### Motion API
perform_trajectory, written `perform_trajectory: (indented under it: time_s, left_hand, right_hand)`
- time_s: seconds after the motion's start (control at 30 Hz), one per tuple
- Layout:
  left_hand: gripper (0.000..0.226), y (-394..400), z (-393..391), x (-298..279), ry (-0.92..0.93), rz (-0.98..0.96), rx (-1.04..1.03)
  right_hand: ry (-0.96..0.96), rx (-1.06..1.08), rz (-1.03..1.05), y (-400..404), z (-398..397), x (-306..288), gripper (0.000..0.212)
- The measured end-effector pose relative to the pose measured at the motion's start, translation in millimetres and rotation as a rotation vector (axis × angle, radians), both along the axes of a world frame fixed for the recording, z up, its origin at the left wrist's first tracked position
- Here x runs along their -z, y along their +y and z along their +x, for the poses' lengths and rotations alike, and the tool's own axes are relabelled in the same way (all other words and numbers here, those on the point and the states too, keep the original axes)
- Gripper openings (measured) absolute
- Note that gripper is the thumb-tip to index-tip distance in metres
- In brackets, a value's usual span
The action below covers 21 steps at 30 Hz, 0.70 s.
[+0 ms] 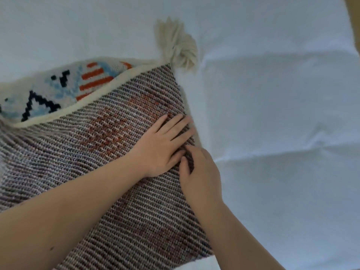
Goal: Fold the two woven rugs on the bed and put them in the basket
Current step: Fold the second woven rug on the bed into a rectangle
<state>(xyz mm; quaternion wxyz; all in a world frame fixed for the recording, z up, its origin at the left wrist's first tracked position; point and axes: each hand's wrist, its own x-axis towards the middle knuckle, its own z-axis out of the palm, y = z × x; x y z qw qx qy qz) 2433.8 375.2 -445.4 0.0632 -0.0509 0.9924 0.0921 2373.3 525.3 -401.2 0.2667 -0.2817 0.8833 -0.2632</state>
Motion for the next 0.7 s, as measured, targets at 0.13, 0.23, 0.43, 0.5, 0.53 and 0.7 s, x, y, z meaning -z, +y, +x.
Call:
perform_trajectory:
  time_s: [0.13,0.23,0.43,0.5,0.53,0.7]
  left_hand:
    - [0.068,-26.8,-14.8,-6.4,0.071,-0.067,-0.192]
    - [0.074,-42.5,-26.4,-15.5,0.111,-0.092,-0.494]
    - [0.052,-81.8,-64.0,-36.9,0.142,0.158,-0.894]
    - [0.040,-91.5,-72.2,-40.2,0.185,0.196,-0.855]
    - [0.041,-95.4,-74.4,-41.5,0.192,0.212,-0.870]
    - [0.045,-108.7,-81.4,-42.1,-0.015,0.203,-0.897]
  right_hand:
    - [-0.018,-0.011,-0.054,-29.4,-20.2,5.6,0.032]
    - [-0.024,-0.031,-0.104,-54.8,-40.1,8.8,0.036]
    - [-0.198,-0.034,-0.209,-117.5,-78.0,-1.9,0.048]
    - [-0.311,0.032,-0.231,-139.6,-89.6,-6.3,0.052]
    - [-0.367,0.076,-0.235,-147.9,-94.5,-8.8,0.052]
    - [-0.246,0.016,-0.093,-167.5,-111.4,-4.2,0.023]
